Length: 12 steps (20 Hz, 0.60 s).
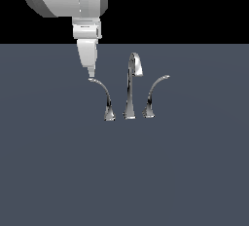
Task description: Turn on the faucet by rotating a designated handle.
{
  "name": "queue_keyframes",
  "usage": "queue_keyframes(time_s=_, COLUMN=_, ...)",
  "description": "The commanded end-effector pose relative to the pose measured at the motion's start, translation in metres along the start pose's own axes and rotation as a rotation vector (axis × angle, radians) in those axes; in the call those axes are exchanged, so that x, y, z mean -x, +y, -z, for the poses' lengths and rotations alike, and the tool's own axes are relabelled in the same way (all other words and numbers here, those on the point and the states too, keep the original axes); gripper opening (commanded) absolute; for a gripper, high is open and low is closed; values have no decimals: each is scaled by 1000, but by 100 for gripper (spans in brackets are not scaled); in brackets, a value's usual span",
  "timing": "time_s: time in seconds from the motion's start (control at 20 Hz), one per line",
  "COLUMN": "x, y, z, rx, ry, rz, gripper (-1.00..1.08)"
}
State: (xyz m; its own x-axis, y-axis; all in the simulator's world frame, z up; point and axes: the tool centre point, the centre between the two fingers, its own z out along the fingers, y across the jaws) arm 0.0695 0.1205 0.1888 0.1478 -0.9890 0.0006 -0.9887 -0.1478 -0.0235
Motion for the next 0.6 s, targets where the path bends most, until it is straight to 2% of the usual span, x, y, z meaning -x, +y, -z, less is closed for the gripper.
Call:
queue_keyframes(time_s=0.0, x=-10, y=2, z=-18, rx=24, ry=1, rz=-23, gripper=-100)
queue_keyframes(time_s=0.25, x=-10, y=1, z=-18, rx=24, ry=1, rz=-26, gripper=-100)
queue_keyframes(time_s=0.3, x=-1, y=-5, z=0, rx=-4, ry=0, rz=-12, gripper=-100)
queue_keyframes(time_s=0.55, x=3, y=12, z=-5, rx=5, ry=0, rz=-17, gripper=-100)
